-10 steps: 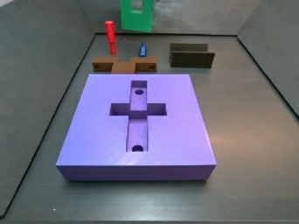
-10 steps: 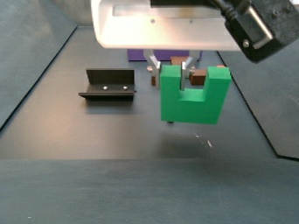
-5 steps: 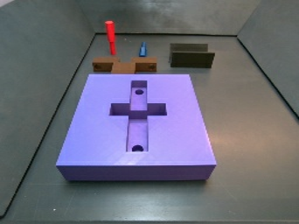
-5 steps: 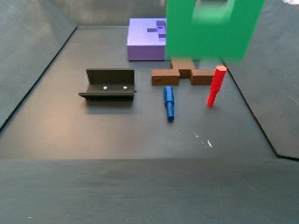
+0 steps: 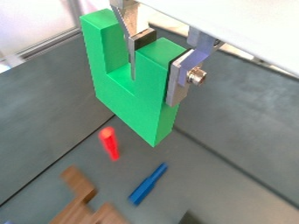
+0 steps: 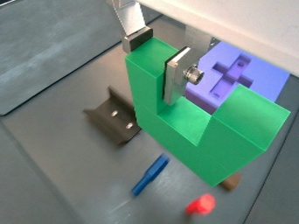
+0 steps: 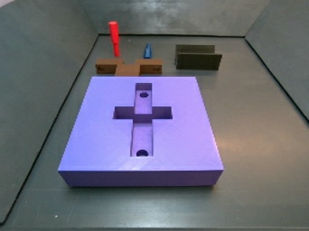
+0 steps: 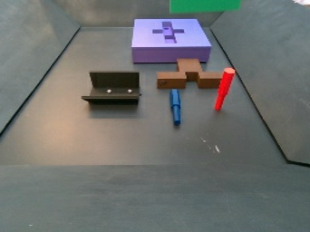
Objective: Pick up the green object. Move up. Move to above the board. Insert the green object.
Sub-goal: Move to above the board.
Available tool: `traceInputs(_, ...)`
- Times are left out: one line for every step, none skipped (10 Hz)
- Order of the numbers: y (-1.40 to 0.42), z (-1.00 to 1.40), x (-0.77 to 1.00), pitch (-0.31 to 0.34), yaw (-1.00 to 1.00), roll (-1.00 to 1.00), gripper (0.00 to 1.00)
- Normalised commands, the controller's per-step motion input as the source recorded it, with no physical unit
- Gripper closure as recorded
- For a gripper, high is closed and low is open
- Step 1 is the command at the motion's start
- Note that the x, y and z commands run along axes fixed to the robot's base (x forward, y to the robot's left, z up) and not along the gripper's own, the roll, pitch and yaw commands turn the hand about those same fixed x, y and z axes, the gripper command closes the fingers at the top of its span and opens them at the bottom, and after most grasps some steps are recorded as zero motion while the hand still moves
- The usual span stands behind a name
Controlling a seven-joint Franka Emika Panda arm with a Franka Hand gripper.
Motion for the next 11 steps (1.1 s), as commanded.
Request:
traceInputs(-1.40,0.13,-0.04,-0.004,0.10,0.00,1.00)
traceInputs(-1.40,0.13,-0.04,0.011,0.04,0.03,1.00)
traceInputs(-1.40,0.14,-0.04,0.015,0.03,0.00,1.00)
traceInputs(-1.40,0.14,-0.04,0.009,0.02,0.00,1.00)
traceInputs(-1.40,0.14,-0.04,0.011,0.02,0.00,1.00)
traceInputs(-1.40,0.16,-0.03,0.034,0.01,-0.01,1.00)
traceInputs(-1.40,0.16,-0.03,0.046,0.01,0.00,1.00)
traceInputs(-1.40,0.17,0.00,0.077,0.01,0.02,1.00)
traceInputs(-0.85,0.11,0.05,0.116,0.01,0.01,1.00)
traceInputs(-0.50,0.07,0.07,0.140,0.01,0.01,1.00)
traceInputs(-0.35,0.06,0.07,0.142,0.00,0.01,1.00)
